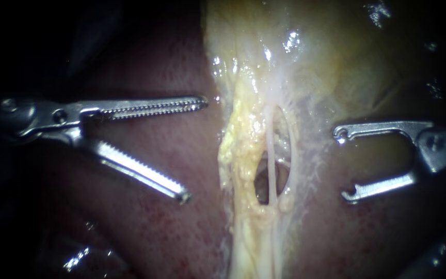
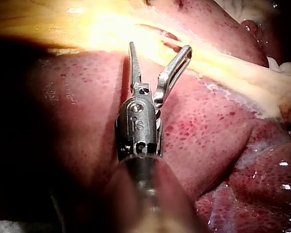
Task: Grabbing gallbladder
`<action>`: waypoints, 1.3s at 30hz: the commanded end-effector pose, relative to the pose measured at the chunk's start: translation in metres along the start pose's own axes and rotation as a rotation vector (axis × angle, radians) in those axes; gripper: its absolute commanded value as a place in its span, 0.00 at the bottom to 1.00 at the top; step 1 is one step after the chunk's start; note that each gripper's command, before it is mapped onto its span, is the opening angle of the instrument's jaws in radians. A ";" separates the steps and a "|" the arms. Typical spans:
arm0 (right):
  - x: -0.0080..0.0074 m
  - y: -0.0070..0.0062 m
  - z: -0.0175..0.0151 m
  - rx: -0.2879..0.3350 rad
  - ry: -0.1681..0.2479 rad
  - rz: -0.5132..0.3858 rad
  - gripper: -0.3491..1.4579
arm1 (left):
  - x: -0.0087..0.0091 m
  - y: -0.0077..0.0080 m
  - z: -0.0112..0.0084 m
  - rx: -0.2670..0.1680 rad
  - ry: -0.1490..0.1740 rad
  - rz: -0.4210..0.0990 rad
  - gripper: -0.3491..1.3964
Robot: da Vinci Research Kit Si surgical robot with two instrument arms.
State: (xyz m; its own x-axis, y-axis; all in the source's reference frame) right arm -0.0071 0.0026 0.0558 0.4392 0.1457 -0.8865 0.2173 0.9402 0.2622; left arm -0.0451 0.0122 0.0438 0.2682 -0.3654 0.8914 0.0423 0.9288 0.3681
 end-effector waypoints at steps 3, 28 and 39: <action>0.0000 0.0000 0.0000 -0.001 0.000 0.000 0.51 | 0.0014 0.0004 0.0009 -0.005 0.010 -0.005 0.61; -0.0002 0.0001 0.0000 -0.001 -0.001 -0.001 0.51 | 0.0030 0.0015 0.0033 -0.086 0.020 -0.130 0.29; -0.0002 0.0001 0.0000 -0.001 -0.001 -0.001 0.51 | 0.0031 0.0015 0.0034 -0.139 0.036 -0.156 0.11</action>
State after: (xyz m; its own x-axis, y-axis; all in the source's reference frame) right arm -0.0071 0.0026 0.0560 0.4396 0.1449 -0.8864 0.2164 0.9407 0.2611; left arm -0.0475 0.0123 0.0481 0.2846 -0.5055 0.8145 0.2198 0.8615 0.4578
